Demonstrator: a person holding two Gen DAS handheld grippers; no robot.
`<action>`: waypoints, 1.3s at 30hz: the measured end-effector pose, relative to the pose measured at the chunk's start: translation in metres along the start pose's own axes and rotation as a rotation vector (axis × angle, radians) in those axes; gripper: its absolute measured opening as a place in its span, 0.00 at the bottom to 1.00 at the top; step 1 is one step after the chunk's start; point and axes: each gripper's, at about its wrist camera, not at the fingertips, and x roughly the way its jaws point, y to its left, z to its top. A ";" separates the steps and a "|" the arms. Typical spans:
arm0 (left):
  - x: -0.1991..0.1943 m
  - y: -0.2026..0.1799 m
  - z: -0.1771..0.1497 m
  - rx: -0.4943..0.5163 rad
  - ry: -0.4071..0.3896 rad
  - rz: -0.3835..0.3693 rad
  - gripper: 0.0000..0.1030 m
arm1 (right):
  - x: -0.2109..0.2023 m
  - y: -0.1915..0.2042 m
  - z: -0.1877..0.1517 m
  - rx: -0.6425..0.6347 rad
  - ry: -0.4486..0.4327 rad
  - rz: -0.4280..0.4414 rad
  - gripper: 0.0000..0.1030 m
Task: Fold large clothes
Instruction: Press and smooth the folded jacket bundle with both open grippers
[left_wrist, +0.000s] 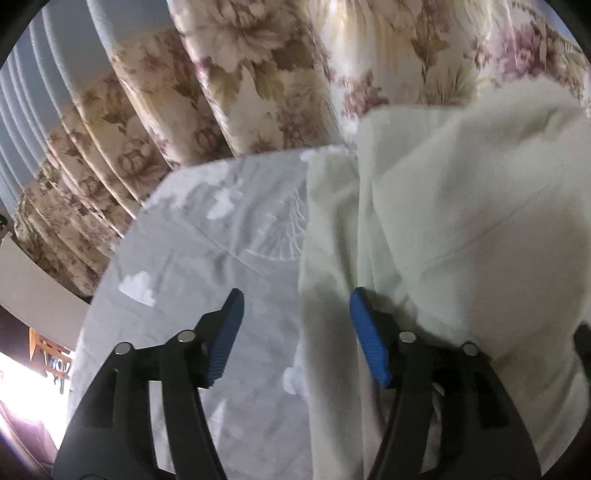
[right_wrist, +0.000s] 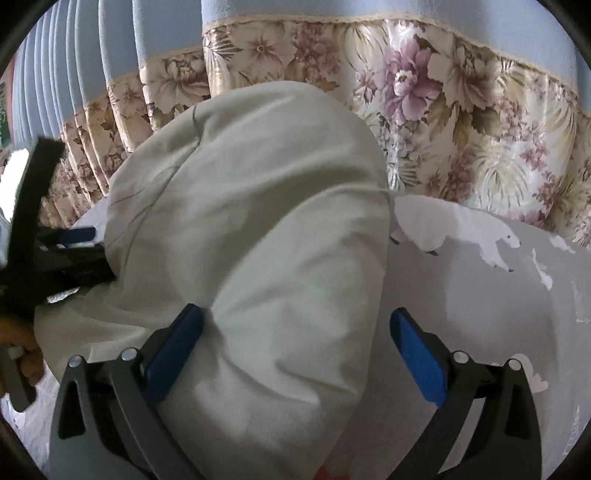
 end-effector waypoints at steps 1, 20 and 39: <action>-0.013 0.005 0.004 -0.020 -0.035 0.007 0.65 | 0.002 0.000 0.002 0.005 -0.004 -0.002 0.97; -0.013 -0.058 0.052 0.098 -0.119 -0.057 0.97 | 0.037 -0.083 0.091 0.142 -0.059 -0.116 0.98; -0.016 -0.017 0.020 -0.043 -0.150 -0.134 0.97 | -0.011 -0.030 0.062 0.056 -0.074 -0.087 0.98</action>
